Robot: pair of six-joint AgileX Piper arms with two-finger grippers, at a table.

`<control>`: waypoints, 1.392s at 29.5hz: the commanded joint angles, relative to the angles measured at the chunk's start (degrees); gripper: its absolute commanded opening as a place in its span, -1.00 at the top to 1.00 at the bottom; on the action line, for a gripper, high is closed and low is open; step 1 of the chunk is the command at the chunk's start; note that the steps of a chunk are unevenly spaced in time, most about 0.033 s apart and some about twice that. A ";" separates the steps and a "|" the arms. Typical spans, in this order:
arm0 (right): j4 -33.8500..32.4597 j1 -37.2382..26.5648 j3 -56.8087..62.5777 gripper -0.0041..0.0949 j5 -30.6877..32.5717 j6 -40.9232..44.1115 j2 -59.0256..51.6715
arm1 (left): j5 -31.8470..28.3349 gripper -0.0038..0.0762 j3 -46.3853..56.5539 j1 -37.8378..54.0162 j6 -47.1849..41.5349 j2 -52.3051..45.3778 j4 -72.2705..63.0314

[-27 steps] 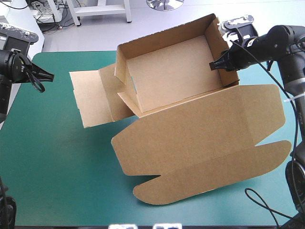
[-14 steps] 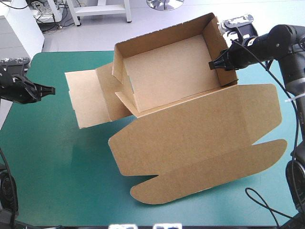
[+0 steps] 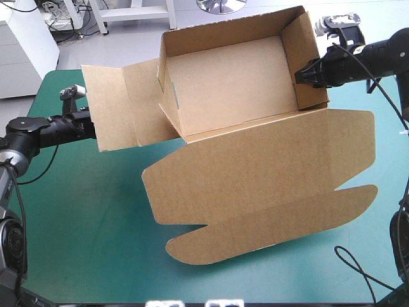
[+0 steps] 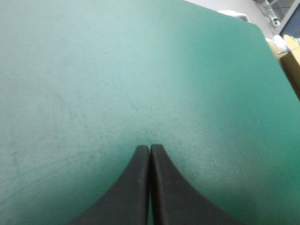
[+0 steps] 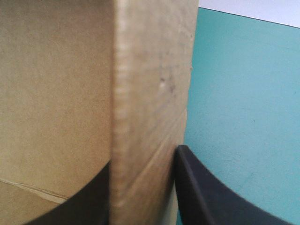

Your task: Fold the box

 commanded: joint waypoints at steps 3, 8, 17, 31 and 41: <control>3.51 -0.40 -1.73 0.95 0.37 0.02 -2.78 | 1.88 0.93 -3.30 -6.21 1.21 -2.14 -6.86; 2.16 -0.40 -1.73 0.96 0.37 0.02 -2.78 | 6.82 0.93 -5.52 -7.70 1.21 -2.14 -12.19; -0.41 -0.40 -1.73 0.95 -0.62 0.70 -2.67 | 20.95 0.93 -11.68 -7.71 0.12 -2.25 -17.29; -5.44 3.40 -1.73 0.95 -3.63 2.34 -2.67 | 20.95 0.73 -16.56 -12.61 -2.40 -2.85 -19.41; -5.88 3.82 -1.73 0.95 -4.08 2.78 -2.67 | 20.95 -0.40 -18.71 -14.34 -4.13 -2.85 -18.38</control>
